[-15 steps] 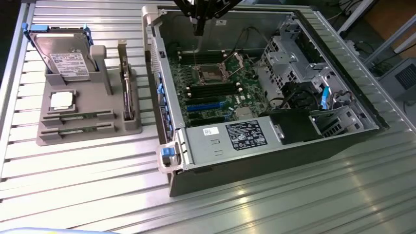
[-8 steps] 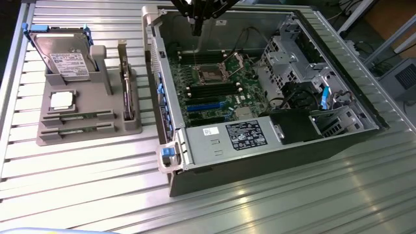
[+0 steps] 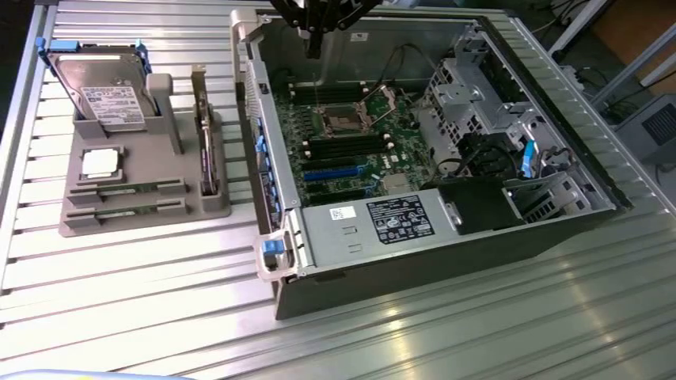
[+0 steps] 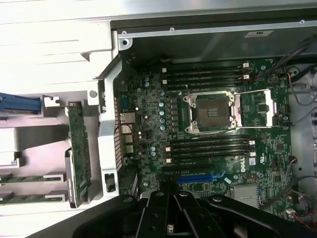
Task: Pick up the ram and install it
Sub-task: 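Reach for the ram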
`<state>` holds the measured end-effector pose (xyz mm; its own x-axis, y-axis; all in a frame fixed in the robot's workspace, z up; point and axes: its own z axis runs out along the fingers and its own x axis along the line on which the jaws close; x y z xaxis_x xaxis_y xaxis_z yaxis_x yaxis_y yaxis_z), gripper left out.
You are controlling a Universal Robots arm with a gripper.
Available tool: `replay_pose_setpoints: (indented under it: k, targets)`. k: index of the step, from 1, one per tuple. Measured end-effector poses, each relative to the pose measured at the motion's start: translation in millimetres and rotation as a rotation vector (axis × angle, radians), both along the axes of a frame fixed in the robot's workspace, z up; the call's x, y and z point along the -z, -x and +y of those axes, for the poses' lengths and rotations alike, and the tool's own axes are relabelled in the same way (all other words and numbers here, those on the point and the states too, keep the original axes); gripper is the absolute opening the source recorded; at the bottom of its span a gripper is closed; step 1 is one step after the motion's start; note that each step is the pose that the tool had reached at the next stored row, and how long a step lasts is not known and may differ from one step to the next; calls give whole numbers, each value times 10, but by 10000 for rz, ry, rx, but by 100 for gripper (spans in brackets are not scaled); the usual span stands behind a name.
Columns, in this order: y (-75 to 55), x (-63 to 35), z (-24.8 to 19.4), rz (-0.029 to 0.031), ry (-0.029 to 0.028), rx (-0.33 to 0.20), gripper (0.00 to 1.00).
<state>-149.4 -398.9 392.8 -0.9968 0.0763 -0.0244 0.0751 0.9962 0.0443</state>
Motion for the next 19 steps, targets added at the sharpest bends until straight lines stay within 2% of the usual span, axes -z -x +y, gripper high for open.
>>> replay_pose_setpoints:
  k: [19]
  targets:
    - [222, 4, 0, 0, 0, 0, 10]
